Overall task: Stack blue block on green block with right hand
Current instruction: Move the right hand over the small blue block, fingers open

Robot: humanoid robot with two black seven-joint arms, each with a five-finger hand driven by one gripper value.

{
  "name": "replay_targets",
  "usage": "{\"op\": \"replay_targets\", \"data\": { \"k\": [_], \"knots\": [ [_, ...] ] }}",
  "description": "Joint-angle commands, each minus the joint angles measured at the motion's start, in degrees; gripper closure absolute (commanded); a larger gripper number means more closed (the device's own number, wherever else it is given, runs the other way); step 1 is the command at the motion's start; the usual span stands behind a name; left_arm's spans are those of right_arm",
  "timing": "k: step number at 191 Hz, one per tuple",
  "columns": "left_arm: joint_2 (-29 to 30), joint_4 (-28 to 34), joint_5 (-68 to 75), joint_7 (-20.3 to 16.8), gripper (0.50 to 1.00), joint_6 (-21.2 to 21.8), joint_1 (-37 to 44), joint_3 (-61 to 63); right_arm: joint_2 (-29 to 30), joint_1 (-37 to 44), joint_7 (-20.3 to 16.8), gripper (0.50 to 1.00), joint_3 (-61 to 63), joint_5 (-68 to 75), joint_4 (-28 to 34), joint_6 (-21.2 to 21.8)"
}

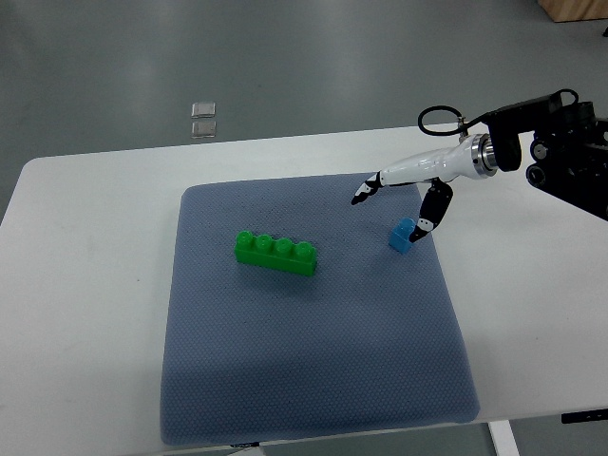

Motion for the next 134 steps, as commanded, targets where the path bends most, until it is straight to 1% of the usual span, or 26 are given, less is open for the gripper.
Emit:
{"op": "replay_targets", "data": {
  "k": [1, 42, 78, 116, 134],
  "knots": [
    [0.00, 0.00, 0.00, 0.00, 0.500, -0.01, 0.00, 0.00, 0.19, -1.14, -0.09, 0.591, -0.01, -1.73, -0.34, -1.47],
    [0.00, 0.00, 0.00, 0.00, 0.500, -0.01, 0.00, 0.00, 0.19, -2.37, -0.44, 0.591, -0.01, -4.89, -2.19, -5.25],
    [0.00, 0.00, 0.00, 0.00, 0.500, -0.01, 0.00, 0.00, 0.72, -2.99, -0.44, 0.591, -0.10, -7.80, -2.28, -6.39],
    [0.00, -0.08, 0.00, 0.00, 0.500, -0.01, 0.00, 0.00, 1.51, -3.69, -0.53, 0.593, -1.07, -9.55, -2.89, -9.11],
    [0.00, 0.00, 0.00, 0.00, 0.500, -0.01, 0.00, 0.00, 1.86, -3.96, -0.79, 0.595, -1.07, -9.82, -3.42, -9.64]
  ]
}}
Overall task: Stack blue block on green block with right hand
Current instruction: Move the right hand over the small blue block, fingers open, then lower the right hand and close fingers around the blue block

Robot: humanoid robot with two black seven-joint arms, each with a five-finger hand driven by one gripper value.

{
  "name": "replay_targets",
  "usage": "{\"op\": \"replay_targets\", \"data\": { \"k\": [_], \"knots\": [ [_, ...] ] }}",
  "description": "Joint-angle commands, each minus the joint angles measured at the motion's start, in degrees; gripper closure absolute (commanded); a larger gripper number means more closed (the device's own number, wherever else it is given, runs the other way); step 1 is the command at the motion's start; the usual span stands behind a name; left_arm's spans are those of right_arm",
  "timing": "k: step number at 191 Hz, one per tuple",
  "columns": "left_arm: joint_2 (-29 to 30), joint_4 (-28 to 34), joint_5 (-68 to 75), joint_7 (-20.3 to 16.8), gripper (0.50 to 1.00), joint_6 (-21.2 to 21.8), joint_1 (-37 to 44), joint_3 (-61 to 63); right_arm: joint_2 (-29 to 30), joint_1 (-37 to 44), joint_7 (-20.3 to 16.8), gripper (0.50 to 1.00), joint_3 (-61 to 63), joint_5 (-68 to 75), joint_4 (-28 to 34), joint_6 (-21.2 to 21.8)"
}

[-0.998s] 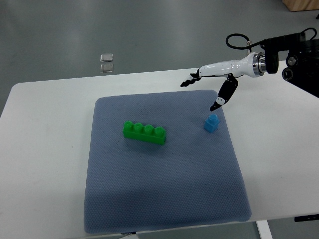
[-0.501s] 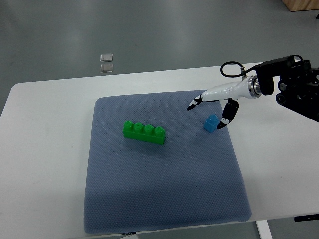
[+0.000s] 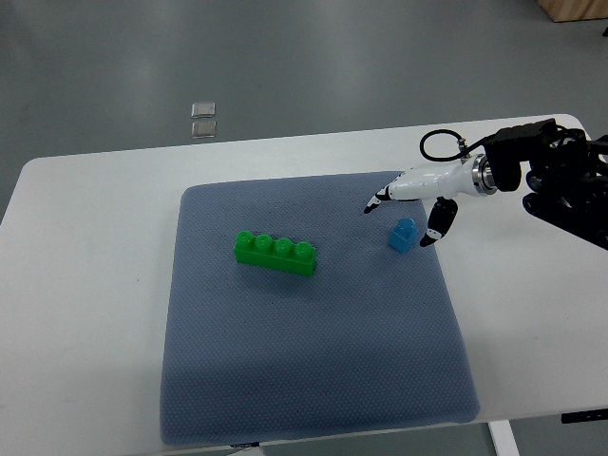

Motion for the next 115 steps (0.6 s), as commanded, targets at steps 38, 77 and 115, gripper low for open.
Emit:
{"op": "replay_targets", "data": {
  "k": [38, 77, 115],
  "knots": [
    [0.00, 0.00, 0.00, 0.00, 0.500, 0.01, -0.01, 0.00, 0.37, -0.88, -0.25, 0.611, -0.12, -1.21, -0.99, -2.15],
    [0.00, 0.00, 0.00, 0.00, 0.500, 0.01, -0.01, 0.00, 0.28, -1.50, -0.24, 0.671, -0.21, -1.74, -1.25, -2.24],
    [0.00, 0.00, 0.00, 0.00, 0.500, 0.01, -0.01, 0.00, 0.63, -1.76, -0.24, 0.673, -0.65, -4.03, -2.04, -4.09]
  ]
}}
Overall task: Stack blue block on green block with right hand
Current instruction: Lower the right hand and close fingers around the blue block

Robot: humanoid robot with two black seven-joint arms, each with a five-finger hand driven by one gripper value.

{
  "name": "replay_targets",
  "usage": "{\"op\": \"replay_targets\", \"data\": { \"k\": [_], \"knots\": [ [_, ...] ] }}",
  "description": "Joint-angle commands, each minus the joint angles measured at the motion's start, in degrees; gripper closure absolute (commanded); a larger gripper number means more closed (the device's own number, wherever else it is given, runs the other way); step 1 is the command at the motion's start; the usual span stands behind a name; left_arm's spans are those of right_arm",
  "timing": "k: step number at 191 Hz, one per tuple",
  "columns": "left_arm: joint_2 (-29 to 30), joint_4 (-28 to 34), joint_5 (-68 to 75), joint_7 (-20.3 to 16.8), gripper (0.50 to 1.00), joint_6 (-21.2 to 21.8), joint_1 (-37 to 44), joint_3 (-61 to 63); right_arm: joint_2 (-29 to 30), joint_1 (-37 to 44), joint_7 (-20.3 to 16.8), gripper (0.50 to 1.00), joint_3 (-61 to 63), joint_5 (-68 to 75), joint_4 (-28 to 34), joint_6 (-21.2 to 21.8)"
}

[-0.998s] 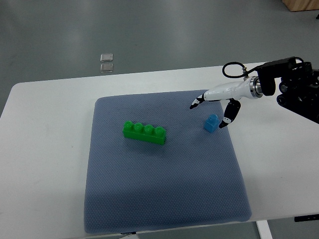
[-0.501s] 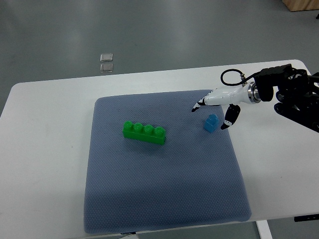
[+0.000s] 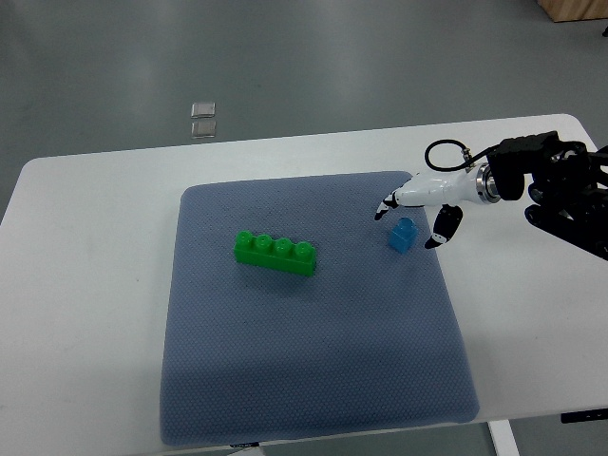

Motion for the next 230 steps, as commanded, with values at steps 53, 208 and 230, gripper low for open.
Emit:
{"op": "replay_targets", "data": {
  "k": [53, 208, 230],
  "knots": [
    [0.00, -0.08, 0.00, 0.00, 0.500, 0.01, -0.01, 0.00, 0.09, 0.08, 0.09, 0.675, -1.20, -2.31, -0.33, -3.01],
    [0.00, 0.00, 0.00, 0.00, 0.500, 0.01, -0.01, 0.00, 0.18, 0.08, 0.26, 0.787, -1.99, -2.31, -0.24, -2.66],
    [0.00, 0.00, 0.00, 0.00, 0.500, 0.01, -0.01, 0.00, 0.18, 0.08, 0.26, 0.787, -1.99, -2.22, -0.24, -2.57]
  ]
}}
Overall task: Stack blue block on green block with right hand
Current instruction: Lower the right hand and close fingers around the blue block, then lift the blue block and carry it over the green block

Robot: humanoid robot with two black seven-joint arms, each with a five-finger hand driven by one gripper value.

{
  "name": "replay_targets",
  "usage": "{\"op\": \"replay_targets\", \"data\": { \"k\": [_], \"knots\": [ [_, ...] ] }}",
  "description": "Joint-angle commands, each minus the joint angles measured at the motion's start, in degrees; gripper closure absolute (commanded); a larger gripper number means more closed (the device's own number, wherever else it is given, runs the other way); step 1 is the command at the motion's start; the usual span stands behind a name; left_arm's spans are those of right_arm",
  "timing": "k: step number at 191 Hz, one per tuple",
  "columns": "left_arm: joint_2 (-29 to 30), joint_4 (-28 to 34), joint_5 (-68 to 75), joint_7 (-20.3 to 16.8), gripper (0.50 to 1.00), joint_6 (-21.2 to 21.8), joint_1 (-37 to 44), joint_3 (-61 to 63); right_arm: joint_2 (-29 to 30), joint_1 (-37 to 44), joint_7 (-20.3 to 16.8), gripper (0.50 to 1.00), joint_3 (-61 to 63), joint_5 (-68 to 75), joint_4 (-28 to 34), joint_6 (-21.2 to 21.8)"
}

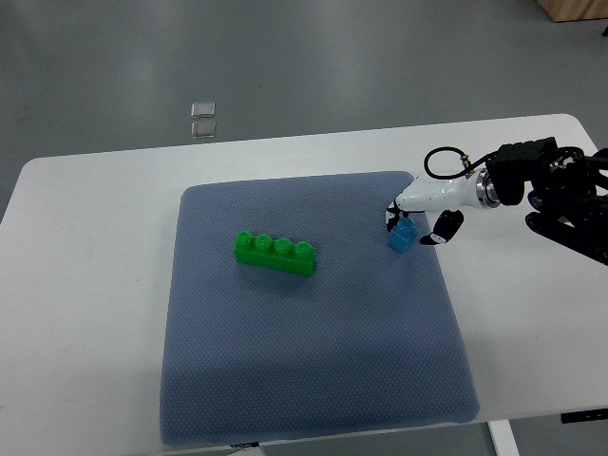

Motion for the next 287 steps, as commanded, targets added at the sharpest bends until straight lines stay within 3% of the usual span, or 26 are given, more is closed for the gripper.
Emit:
{"op": "replay_targets", "data": {
  "k": [1, 91, 192, 240, 287],
  "knots": [
    [0.00, 0.00, 0.00, 0.00, 0.500, -0.01, -0.01, 0.00, 0.00, 0.02, -0.01, 0.787, 0.00, 0.04, 0.09, 0.04],
    [0.00, 0.00, 0.00, 0.00, 0.500, -0.01, -0.01, 0.00, 0.18, 0.02, 0.17, 0.789, 0.00, 0.13, 0.35, 0.40],
    [0.00, 0.00, 0.00, 0.00, 0.500, -0.01, -0.01, 0.00, 0.00, 0.29, 0.17, 0.824, 0.00, 0.04, 0.62, 0.48],
    [0.00, 0.00, 0.00, 0.00, 0.500, -0.01, -0.01, 0.00, 0.09, 0.11, 0.17, 0.869, 0.00, 0.04, 0.62, 0.48],
    [0.00, 0.00, 0.00, 0.00, 0.500, -0.01, -0.01, 0.00, 0.09, 0.55, 0.17, 0.871, 0.00, 0.13, 0.62, 0.48]
  ]
}}
